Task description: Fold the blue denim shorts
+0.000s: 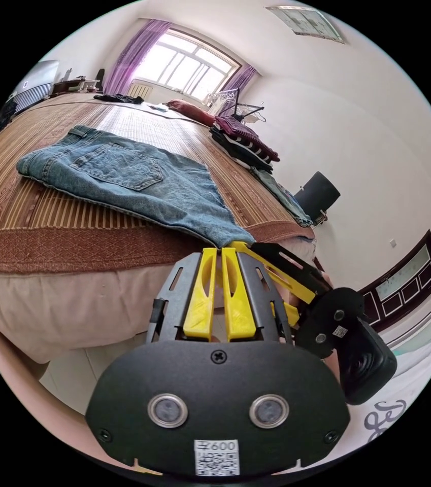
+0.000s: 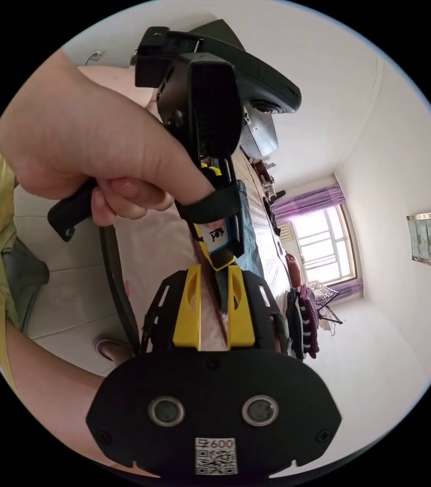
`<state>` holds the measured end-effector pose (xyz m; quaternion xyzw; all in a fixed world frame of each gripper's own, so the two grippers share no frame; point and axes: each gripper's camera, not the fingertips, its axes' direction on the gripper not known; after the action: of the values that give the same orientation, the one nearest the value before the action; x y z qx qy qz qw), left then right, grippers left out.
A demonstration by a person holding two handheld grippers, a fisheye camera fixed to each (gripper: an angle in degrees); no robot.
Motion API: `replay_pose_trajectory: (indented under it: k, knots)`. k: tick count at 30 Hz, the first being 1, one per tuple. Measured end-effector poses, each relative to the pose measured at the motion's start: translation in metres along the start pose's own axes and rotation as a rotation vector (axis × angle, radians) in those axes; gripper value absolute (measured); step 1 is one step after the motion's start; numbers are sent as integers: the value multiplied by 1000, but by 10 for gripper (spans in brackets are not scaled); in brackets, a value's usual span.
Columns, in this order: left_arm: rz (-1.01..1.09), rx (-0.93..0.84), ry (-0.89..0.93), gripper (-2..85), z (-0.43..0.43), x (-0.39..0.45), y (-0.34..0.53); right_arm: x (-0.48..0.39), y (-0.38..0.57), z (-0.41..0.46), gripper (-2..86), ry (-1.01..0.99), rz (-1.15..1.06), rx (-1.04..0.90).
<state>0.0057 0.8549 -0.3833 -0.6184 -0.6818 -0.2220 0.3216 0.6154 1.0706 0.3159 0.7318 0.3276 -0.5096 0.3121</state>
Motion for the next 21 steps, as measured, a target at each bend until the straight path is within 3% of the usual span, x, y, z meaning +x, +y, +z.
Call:
replay_pose_trajectory:
  k: [14,21]
  knots:
    - [6,12,37,20,17,-10,26,10,-17,58,-1,63,-81,-199]
    - [18,-10,35,20,47,-7,53,32,2,51,-8,77,-109,-211]
